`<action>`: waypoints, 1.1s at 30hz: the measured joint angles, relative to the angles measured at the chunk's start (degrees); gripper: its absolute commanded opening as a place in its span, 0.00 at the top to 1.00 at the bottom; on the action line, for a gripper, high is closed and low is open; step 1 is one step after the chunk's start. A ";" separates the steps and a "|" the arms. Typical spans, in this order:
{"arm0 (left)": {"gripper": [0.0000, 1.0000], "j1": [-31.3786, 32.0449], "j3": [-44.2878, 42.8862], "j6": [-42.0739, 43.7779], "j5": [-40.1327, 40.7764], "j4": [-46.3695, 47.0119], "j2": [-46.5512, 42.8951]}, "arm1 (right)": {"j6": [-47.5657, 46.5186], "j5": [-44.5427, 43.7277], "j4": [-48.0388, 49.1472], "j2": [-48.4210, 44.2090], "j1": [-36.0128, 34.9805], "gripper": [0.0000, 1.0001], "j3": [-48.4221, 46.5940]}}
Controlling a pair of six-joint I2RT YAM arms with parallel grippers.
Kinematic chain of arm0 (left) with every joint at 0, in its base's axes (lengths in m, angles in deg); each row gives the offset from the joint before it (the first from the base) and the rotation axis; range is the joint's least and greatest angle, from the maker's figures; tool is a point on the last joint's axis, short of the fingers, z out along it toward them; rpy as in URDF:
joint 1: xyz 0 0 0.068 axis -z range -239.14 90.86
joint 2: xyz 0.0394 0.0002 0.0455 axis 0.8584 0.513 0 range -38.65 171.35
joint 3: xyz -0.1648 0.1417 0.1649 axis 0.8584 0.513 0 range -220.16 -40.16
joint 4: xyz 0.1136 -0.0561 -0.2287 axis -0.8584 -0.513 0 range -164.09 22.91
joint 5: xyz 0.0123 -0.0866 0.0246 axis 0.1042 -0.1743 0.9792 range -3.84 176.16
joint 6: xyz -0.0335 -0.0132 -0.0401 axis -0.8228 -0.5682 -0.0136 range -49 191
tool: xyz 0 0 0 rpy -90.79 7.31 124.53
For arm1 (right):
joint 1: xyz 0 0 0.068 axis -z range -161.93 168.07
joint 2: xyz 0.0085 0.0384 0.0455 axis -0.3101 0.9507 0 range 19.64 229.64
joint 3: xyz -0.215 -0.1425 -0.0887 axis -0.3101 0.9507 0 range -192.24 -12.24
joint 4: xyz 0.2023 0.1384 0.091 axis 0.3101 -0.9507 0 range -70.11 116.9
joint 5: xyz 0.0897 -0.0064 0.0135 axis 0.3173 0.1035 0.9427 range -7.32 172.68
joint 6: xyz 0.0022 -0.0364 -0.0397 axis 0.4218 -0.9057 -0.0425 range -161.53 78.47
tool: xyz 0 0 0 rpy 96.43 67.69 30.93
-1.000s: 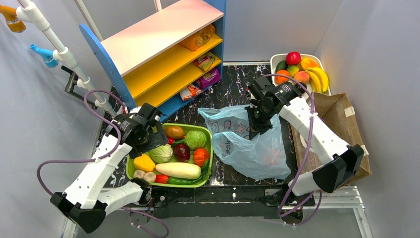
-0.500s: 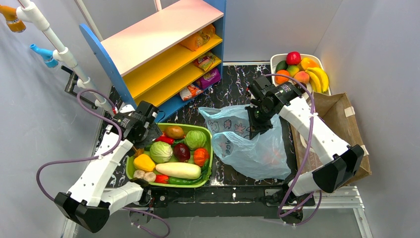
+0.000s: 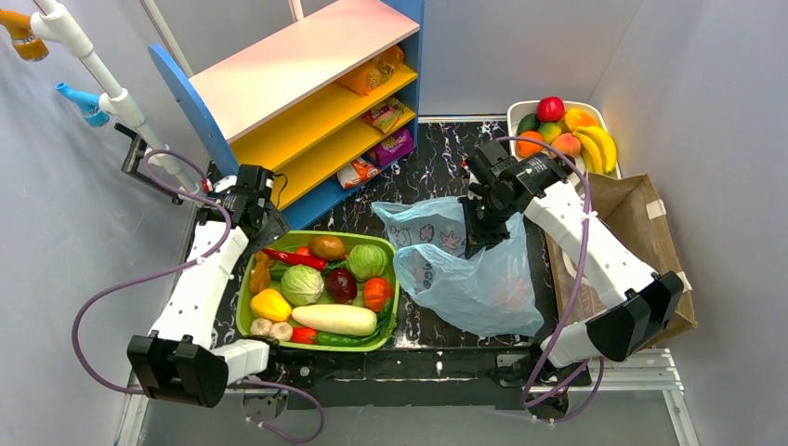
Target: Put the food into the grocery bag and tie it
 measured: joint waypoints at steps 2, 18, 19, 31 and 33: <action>0.17 -1.27 0.00 1.75 -0.37 1.84 0.70 | 0.04 0.46 0.24 -0.04 0.02 0.99 0.00; 0.22 -8.17 9.18 9.60 -7.54 12.41 -0.09 | -1.66 1.97 1.46 1.92 0.07 0.99 -0.04; 0.22 -8.31 9.57 9.60 -7.82 12.63 -0.42 | -1.66 1.97 1.44 2.69 0.07 0.99 -0.33; 0.27 -8.63 12.79 11.85 -9.07 18.51 -2.23 | -1.62 1.75 1.20 8.35 0.09 0.99 -4.04; 0.29 -8.63 13.40 11.85 -9.18 19.19 -2.19 | -1.62 1.70 1.14 8.35 0.09 0.99 -4.31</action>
